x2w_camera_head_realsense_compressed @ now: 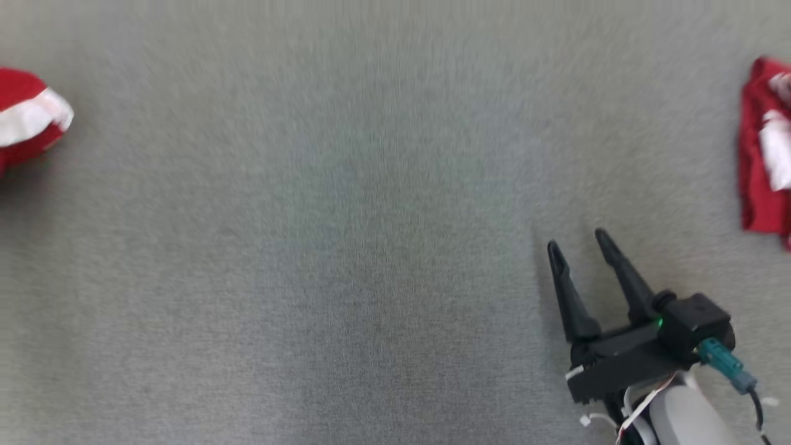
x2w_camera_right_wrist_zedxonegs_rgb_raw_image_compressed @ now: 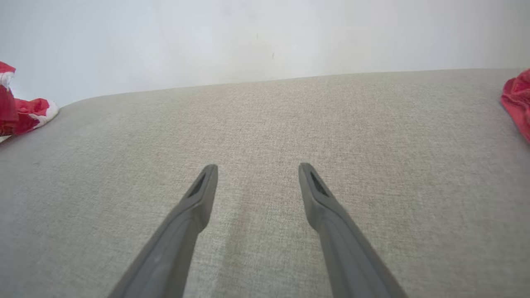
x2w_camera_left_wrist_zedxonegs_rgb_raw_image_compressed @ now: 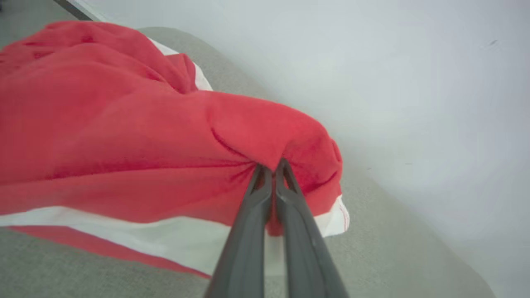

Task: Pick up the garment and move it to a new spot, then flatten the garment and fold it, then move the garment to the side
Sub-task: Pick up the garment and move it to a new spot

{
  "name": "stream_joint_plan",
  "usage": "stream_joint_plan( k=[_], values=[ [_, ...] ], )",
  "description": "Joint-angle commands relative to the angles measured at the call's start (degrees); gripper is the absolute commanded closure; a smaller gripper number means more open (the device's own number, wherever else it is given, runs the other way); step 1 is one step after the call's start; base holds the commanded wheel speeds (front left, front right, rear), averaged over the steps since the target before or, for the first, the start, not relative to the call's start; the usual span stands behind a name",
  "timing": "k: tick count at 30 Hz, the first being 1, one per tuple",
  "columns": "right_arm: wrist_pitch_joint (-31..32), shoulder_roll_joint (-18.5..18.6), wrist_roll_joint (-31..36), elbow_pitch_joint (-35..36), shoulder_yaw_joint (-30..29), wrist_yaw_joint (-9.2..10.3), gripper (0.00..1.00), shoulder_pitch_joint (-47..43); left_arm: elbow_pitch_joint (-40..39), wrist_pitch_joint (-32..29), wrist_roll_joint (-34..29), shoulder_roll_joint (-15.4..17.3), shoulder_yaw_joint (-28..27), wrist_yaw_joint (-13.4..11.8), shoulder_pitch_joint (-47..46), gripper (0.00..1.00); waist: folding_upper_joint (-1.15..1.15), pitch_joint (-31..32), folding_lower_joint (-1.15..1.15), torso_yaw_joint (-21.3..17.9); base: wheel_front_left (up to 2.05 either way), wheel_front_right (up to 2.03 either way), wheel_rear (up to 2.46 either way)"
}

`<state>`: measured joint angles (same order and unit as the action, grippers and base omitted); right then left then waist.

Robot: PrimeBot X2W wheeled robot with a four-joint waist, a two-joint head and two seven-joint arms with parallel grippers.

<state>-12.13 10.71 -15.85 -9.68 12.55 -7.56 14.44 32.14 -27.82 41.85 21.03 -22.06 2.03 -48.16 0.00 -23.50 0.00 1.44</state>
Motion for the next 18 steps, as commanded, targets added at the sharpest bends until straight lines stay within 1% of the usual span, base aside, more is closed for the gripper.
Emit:
stream_joint_plan(
  k=[1,4,6,10,15,16,17,18],
  values=[
    [-0.49,-0.57,-0.55,-0.63,0.08,0.14,0.0,-1.56,-2.09,-1.19,0.41,-0.15,0.4,0.21,0.74,1.0,0.0,11.37,0.0,-1.14,0.0,0.0,0.0],
    [-0.73,-0.99,-1.08,-2.13,0.49,0.14,0.0,-2.87,-6.17,-3.42,0.01,-1.21,2.07,-0.4,1.45,1.0,0.0,15.73,0.0,-2.91,0.0,0.0,0.0],
    [-0.94,-1.52,-1.32,-2.71,0.5,0.14,0.0,-3.78,-10.1,-5.13,-0.99,-3.08,4.03,-2.02,1.96,1.0,0.0,18.02,0.0,-4.07,0.0,0.0,0.0],
    [-1.26,-2.08,-1.9,-3.77,0.8,0.14,0.0,-4.67,-17.39,-9.07,-1.36,-5.19,6.59,-4.49,2.8,1.0,0.0,21.6,0.0,-6.91,0.0,0.0,0.0],
    [-1.48,-2.01,-2.11,-4.12,1.43,0.14,0.0,-4.9,-24.19,-12.7,-0.73,-8.78,10.15,-6.6,1.13,1.0,0.0,23.28,0.0,-10.65,0.0,0.0,0.0],
    [-1.5,-2.05,-2.1,-4.08,1.72,0.14,0.0,-4.69,-25.17,-13.19,-0.57,-9.47,10.84,-6.92,0.7,1.0,0.0,23.26,0.0,-11.39,0.0,0.0,0.0],
    [-1.5,-2.05,-2.1,-4.08,1.72,0.14,0.0,-4.69,-25.17,-13.19,-0.57,-9.47,10.84,-6.92,0.7,1.0,0.0,23.26,0.0,-11.39,0.0,0.0,0.0],
    [-1.54,-2.06,-2.17,-4.05,1.8,0.14,0.0,-4.43,-25.98,-13.57,-0.31,-10.46,11.59,-7.14,0.23,1.0,0.0,23.16,0.0,-12.09,0.0,0.0,0.0]
  ],
)
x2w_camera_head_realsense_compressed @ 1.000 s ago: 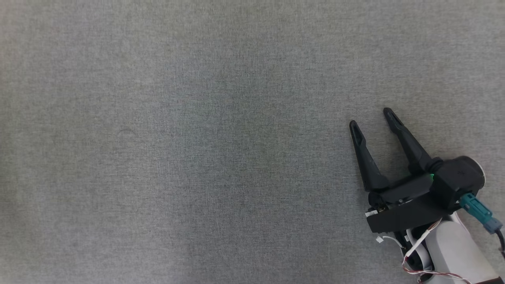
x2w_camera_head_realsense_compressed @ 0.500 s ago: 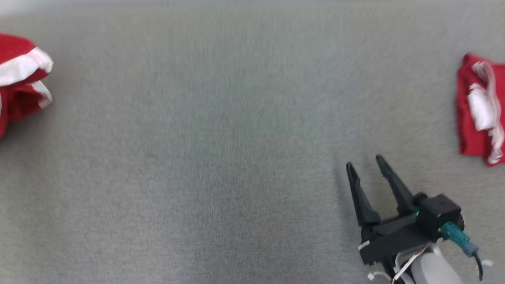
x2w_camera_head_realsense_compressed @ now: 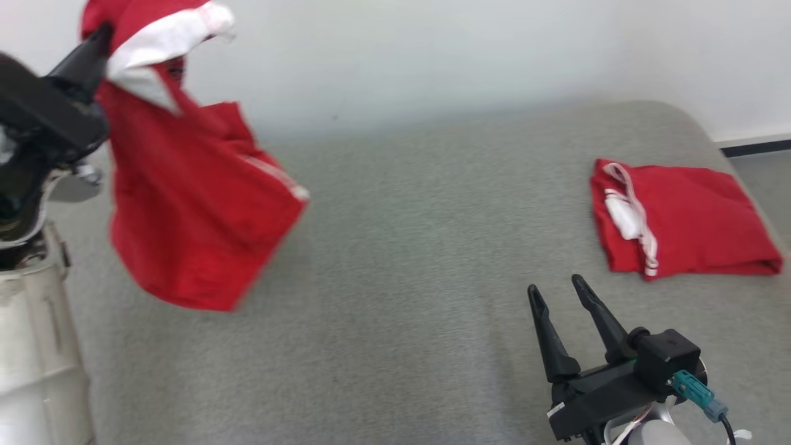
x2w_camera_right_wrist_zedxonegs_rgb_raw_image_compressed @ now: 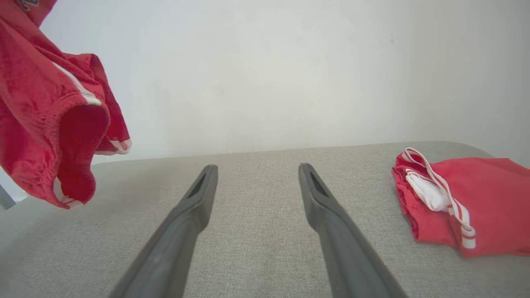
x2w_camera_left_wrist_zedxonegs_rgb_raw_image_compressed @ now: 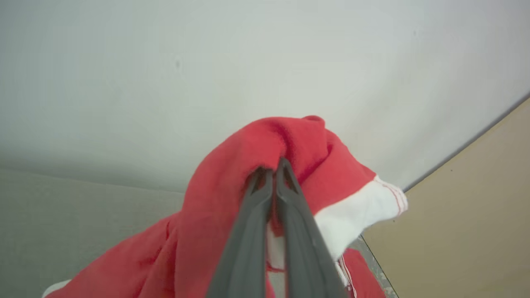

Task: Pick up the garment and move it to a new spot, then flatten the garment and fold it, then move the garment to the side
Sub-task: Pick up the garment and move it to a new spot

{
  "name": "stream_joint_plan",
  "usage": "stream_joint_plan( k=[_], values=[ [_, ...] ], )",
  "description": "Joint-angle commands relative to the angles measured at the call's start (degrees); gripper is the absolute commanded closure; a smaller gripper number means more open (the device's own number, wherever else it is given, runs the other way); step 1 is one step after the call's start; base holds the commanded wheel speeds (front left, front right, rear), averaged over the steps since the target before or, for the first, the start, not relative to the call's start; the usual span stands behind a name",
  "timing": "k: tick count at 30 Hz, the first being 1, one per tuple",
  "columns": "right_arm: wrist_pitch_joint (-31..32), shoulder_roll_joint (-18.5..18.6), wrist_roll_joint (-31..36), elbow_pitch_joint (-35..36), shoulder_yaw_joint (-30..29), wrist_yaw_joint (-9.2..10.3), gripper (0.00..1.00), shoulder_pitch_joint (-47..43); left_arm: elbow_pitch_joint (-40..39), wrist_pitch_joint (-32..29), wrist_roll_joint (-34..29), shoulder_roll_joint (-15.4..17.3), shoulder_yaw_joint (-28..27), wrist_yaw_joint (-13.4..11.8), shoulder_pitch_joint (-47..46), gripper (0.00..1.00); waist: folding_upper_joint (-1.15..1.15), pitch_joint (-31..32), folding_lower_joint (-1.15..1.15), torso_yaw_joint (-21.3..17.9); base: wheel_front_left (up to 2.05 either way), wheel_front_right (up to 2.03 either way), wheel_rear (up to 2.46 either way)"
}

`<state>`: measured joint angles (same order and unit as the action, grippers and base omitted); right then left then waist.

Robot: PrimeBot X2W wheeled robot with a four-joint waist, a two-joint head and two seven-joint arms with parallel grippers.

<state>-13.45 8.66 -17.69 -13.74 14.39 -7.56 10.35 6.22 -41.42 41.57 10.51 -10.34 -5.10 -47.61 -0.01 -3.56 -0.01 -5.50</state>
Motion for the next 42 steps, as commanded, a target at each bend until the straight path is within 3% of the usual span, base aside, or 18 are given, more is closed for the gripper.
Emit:
stream_joint_plan(
  k=[1,8,15,20,25,26,27,34,38,42],
  values=[
    [-0.23,-0.07,-0.4,0.03,0.39,0.14,0.0,0.03,-0.84,-0.4,0.16,-0.76,0.64,-0.34,-0.62,1.0,0.01,3.07,0.01,-5.94,0.0,0.0,0.0],
    [-0.7,-0.79,-0.97,-0.13,1.83,0.14,0.0,1.63,-1.96,-1.22,2.67,-5.73,5.73,-0.32,-1.16,1.0,0.01,0.69,0.01,-10.66,0.0,0.0,0.0],
    [-1.25,-1.89,-1.27,-0.7,2.96,0.14,0.0,3.97,0.96,0.12,3.34,-7.0,10.0,-0.9,3.12,1.0,0.01,-3.71,0.01,-15.16,0.0,0.0,0.0],
    [-1.57,-2.53,-1.13,-1.17,2.8,0.14,0.0,4.94,6.33,5.01,1.81,-7.24,11.51,0.2,8.68,1.0,0.01,-6.31,0.01,-17.04,0.0,0.0,0.0],
    [-1.69,-1.88,-0.48,-1.03,1.47,0.14,0.0,4.22,13.42,14.4,-5.89,-5.79,16.04,2.61,14.13,1.0,0.01,-6.96,0.01,-16.98,0.0,0.0,0.0],
    [-1.68,-1.58,-0.42,-1.09,1.07,0.14,0.0,4.15,14.8,16.65,-6.39,-6.13,16.67,2.88,15.07,0.09,0.01,-6.79,0.01,-16.75,0.0,0.0,0.0],
    [-1.7,-1.26,-0.31,-1.12,0.8,0.14,0.0,4.11,15.99,18.98,-7.83,-6.36,17.56,3.25,15.57,0.0,0.01,-6.66,0.01,-16.5,0.0,0.0,0.0],
    [-1.51,0.77,0.62,-1.29,-1.79,0.14,0.0,4.13,21.14,33.31,-8.36,-7.43,21.23,4.14,18.68,0.0,0.01,-3.38,0.01,-13.13,0.0,0.0,0.0],
    [-0.79,2.26,1.25,-1.44,-4.22,0.14,0.0,3.49,21.05,41.97,-6.21,-7.62,23.06,4.5,21.38,0.0,0.01,-0.1,0.01,-10.68,0.0,0.0,0.0],
    [0.05,3.49,1.74,-1.68,-6.19,0.14,0.0,3.04,20.24,51.54,-8.38,-7.49,24.11,4.21,24.42,0.0,0.01,2.58,0.01,-8.19,0.0,0.0,0.0]
  ],
)
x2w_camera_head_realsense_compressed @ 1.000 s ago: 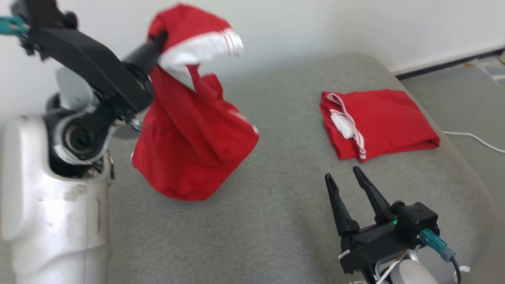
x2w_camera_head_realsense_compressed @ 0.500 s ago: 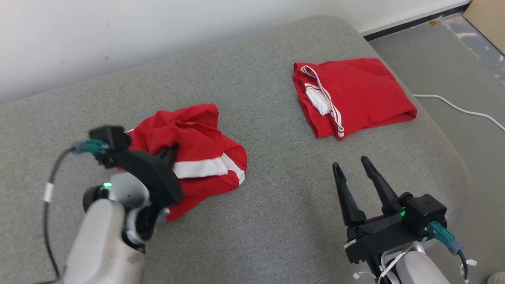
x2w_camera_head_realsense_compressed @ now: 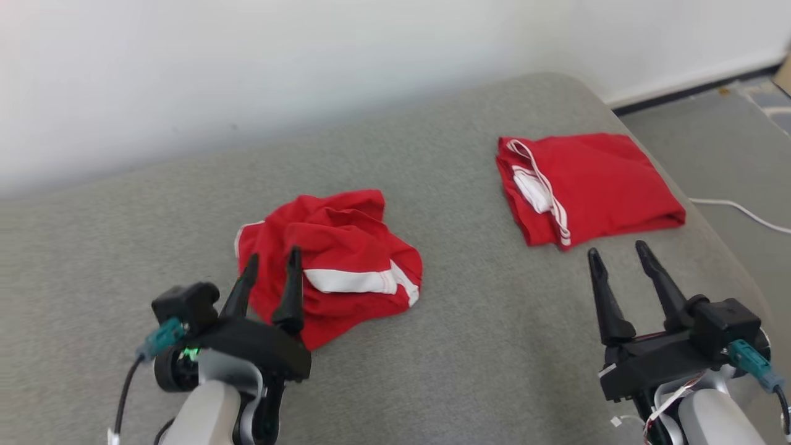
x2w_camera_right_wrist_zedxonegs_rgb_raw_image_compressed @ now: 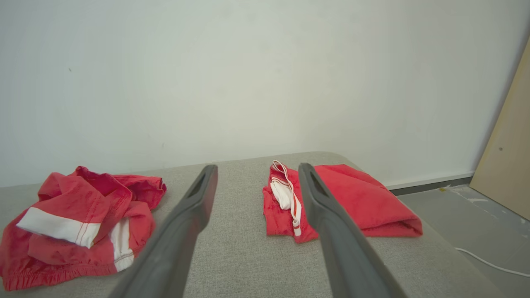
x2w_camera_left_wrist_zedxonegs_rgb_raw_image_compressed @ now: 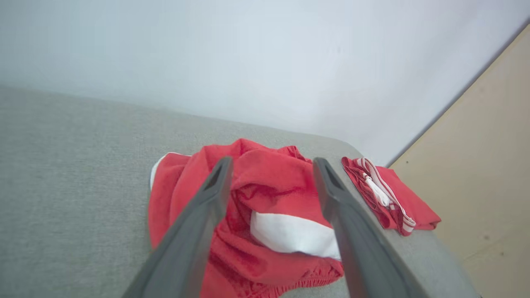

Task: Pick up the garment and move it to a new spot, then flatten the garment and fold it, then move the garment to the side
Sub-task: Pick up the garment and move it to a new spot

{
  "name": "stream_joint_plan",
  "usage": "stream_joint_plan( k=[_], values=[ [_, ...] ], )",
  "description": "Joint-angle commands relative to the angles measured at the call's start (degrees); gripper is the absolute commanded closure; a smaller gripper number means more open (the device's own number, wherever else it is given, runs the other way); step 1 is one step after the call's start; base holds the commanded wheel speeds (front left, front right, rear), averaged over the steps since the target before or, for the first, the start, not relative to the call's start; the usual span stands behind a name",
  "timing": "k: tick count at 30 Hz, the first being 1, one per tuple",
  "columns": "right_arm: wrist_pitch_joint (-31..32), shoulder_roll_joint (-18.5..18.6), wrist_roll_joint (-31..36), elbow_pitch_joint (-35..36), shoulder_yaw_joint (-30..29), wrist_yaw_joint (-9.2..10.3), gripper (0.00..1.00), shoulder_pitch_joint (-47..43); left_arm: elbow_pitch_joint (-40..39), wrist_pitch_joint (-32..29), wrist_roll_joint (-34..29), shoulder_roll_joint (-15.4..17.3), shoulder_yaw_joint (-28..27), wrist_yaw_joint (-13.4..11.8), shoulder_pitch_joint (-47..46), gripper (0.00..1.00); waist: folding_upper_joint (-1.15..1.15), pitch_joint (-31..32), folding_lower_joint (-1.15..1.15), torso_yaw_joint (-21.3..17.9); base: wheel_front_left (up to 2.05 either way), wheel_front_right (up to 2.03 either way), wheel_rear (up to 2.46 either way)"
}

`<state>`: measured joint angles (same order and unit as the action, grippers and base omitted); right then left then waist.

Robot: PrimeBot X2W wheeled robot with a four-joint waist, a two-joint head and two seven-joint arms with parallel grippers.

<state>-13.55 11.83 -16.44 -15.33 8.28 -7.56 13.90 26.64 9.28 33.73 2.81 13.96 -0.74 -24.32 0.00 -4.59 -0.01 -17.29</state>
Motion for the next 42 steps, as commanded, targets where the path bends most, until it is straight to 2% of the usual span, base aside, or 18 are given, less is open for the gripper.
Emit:
stream_joint_plan(
  k=[1,7,8,13,18,29,42],
  values=[
    [0.25,0.57,0.56,-0.24,-0.4,0.14,0.0,-0.82,-0.45,2.5,-1.89,0.45,0.19,-0.24,1.95,0.0,0.0,4.28,0.01,4.34,0.0,0.0,0.0],
    [0.46,0.85,-0.24,-1.38,-0.65,0.14,0.0,-2.17,-3.59,5.81,-5.13,2.22,-2.54,-0.96,6.46,0.0,0.0,6.62,0.01,7.33,0.0,0.0,0.0],
    [0.34,0.59,-0.46,-1.96,-0.59,0.14,0.0,-2.79,-6.62,5.89,-6.63,3.01,-5.01,-1.1,8.59,0.0,0.0,7.3,0.01,8.16,0.0,0.0,0.0],
    [-0.04,-0.13,-1.0,-3.83,-0.44,0.14,0.0,-3.93,-12.54,5.82,-11.73,3.98,-10.02,-0.61,15.73,0.0,0.0,8.38,0.01,9.41,0.0,0.0,0.0],
    [0.11,0.22,-1.54,-5.77,1.28,0.14,0.0,-4.34,-15.03,5.83,-15.49,4.53,-13.22,0.05,21.15,0.0,0.0,9.0,0.01,10.16,0.0,0.0,0.0],
    [-0.23,0.44,-2.44,-7.75,1.22,0.14,0.0,-4.75,-17.39,5.84,-19.06,3.43,-17.11,1.68,29.4,0.0,0.0,9.76,0.01,10.66,0.0,0.0,0.0],
    [-0.62,-0.53,-1.91,-6.22,0.85,0.14,0.0,-5.57,-19.58,5.84,-20.62,1.45,-19.64,2.63,29.88,0.0,0.0,9.67,0.01,10.24,0.0,0.0,0.0]
  ],
)
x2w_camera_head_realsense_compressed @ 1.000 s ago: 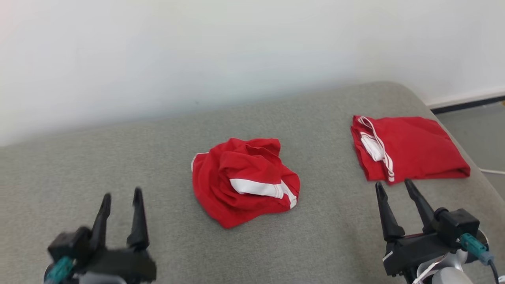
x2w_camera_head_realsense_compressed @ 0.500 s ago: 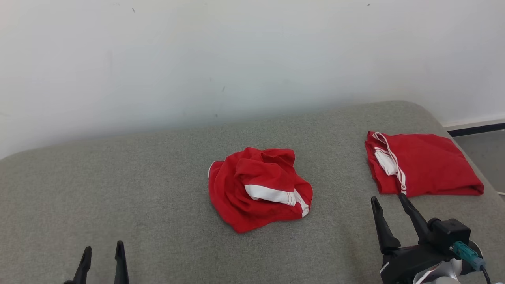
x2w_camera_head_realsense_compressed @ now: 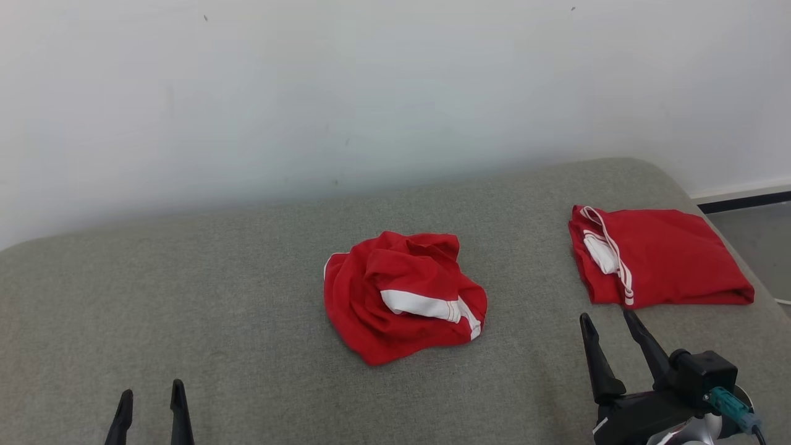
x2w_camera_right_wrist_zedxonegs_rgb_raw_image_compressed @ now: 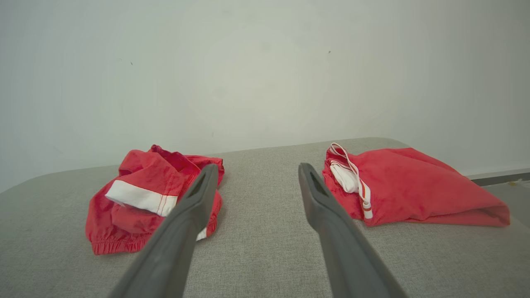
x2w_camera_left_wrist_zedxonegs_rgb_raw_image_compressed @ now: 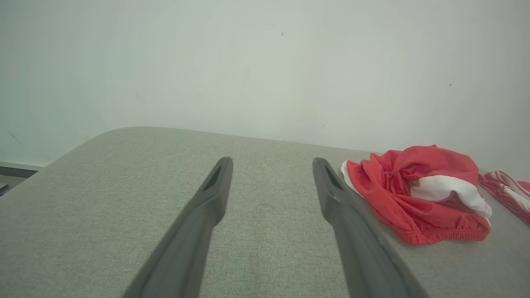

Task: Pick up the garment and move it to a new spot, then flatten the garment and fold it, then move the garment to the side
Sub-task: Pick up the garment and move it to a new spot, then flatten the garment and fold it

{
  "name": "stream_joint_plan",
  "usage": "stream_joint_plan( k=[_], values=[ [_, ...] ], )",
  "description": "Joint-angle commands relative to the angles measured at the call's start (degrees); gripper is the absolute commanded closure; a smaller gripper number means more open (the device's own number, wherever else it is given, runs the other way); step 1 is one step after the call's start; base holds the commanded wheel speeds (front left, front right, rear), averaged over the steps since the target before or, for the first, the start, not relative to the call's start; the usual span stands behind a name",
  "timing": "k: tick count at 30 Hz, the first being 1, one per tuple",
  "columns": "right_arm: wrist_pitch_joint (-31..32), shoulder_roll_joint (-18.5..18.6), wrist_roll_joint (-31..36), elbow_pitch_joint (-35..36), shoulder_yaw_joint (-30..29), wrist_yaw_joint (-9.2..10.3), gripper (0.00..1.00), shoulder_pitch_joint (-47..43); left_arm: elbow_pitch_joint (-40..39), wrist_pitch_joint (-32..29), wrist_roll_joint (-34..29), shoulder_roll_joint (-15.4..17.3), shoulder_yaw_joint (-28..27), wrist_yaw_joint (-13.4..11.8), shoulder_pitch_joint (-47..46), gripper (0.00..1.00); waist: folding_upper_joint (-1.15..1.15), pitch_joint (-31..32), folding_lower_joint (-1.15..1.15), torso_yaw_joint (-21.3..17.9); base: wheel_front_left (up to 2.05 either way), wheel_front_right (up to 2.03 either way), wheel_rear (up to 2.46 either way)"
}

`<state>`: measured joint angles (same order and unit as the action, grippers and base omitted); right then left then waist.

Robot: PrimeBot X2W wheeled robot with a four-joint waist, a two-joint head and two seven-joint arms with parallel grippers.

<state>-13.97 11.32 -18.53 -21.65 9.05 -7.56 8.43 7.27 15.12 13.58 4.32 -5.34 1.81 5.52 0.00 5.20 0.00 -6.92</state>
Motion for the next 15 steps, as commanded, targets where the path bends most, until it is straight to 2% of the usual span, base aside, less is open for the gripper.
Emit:
stream_joint_plan(
  k=[1,15],
  values=[
    [-0.22,0.0,0.13,0.17,0.22,0.14,0.0,0.04,-0.26,0.0,-0.56,-0.2,-0.41,0.14,-0.03,0.0,0.0,-0.19,0.0,-0.23,0.0,0.0,0.0],
    [-0.59,0.13,-0.27,0.04,1.3,0.14,0.0,0.42,0.55,0.0,-1.74,-1.04,0.39,1.24,0.26,0.0,0.0,-0.85,0.0,0.51,0.0,0.0,0.0]
  ],
)
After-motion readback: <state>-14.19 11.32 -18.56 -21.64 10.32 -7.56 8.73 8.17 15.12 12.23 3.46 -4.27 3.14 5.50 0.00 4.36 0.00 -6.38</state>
